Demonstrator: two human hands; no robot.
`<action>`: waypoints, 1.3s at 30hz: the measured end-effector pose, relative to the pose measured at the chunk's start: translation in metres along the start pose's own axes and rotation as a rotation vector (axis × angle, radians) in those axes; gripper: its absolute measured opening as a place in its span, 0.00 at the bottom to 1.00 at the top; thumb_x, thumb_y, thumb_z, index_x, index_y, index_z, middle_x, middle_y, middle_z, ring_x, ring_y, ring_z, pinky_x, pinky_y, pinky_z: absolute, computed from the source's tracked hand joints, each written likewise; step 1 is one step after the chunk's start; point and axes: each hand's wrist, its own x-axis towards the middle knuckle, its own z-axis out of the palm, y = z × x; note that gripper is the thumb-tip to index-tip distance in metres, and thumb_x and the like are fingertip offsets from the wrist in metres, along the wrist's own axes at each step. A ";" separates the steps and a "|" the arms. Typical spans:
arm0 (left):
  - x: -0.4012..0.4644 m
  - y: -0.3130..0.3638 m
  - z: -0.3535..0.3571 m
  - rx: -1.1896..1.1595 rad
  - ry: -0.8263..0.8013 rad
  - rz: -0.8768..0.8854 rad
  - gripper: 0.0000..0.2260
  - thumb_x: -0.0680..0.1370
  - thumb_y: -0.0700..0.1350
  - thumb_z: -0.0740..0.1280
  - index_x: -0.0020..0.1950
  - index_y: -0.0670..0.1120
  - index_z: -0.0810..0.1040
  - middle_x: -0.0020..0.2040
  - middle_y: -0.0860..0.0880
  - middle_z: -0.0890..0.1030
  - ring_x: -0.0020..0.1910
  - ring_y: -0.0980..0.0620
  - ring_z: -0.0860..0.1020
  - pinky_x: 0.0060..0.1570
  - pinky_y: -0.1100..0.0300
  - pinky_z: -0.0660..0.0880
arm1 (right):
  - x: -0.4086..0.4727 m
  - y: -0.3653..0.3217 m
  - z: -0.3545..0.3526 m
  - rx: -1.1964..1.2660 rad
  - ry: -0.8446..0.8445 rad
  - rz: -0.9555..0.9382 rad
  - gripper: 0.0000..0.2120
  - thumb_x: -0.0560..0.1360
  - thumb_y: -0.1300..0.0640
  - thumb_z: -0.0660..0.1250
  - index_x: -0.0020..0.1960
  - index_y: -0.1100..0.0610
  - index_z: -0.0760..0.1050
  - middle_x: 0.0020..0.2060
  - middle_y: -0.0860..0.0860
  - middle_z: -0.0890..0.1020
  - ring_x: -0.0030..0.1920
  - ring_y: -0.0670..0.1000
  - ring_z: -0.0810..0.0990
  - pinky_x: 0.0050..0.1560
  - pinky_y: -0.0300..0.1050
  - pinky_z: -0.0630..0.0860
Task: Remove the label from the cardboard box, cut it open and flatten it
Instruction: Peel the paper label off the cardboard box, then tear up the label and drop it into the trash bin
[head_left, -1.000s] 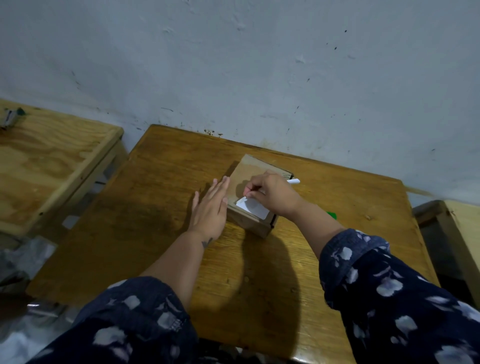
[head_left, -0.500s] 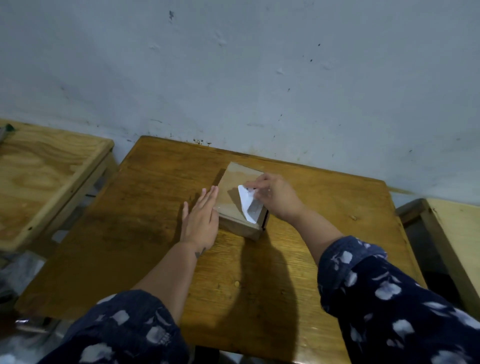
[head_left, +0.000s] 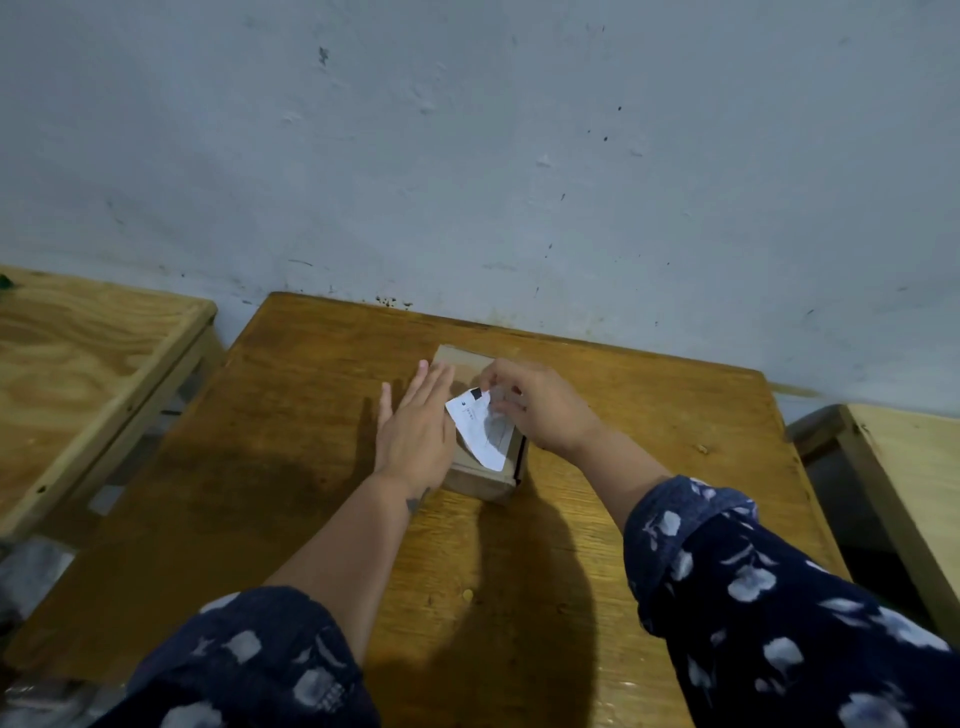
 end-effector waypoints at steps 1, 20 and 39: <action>0.002 -0.005 0.002 0.031 -0.048 0.002 0.26 0.82 0.45 0.53 0.78 0.52 0.46 0.79 0.55 0.48 0.77 0.57 0.42 0.75 0.44 0.41 | 0.000 0.001 0.000 -0.008 0.026 -0.031 0.09 0.74 0.62 0.67 0.52 0.52 0.76 0.50 0.51 0.80 0.48 0.53 0.77 0.47 0.54 0.76; 0.002 -0.012 0.010 0.096 -0.152 -0.039 0.23 0.83 0.52 0.41 0.78 0.52 0.44 0.78 0.57 0.42 0.76 0.55 0.39 0.73 0.42 0.37 | -0.018 0.012 -0.039 -0.070 -0.035 0.178 0.04 0.75 0.61 0.67 0.47 0.56 0.81 0.44 0.51 0.82 0.43 0.50 0.79 0.43 0.39 0.72; -0.030 0.164 0.015 -0.117 0.178 0.609 0.10 0.73 0.55 0.69 0.52 0.54 0.83 0.53 0.55 0.78 0.53 0.51 0.69 0.50 0.54 0.60 | -0.178 0.019 -0.096 0.506 0.579 0.819 0.04 0.71 0.62 0.72 0.45 0.57 0.80 0.44 0.59 0.83 0.43 0.55 0.82 0.45 0.47 0.79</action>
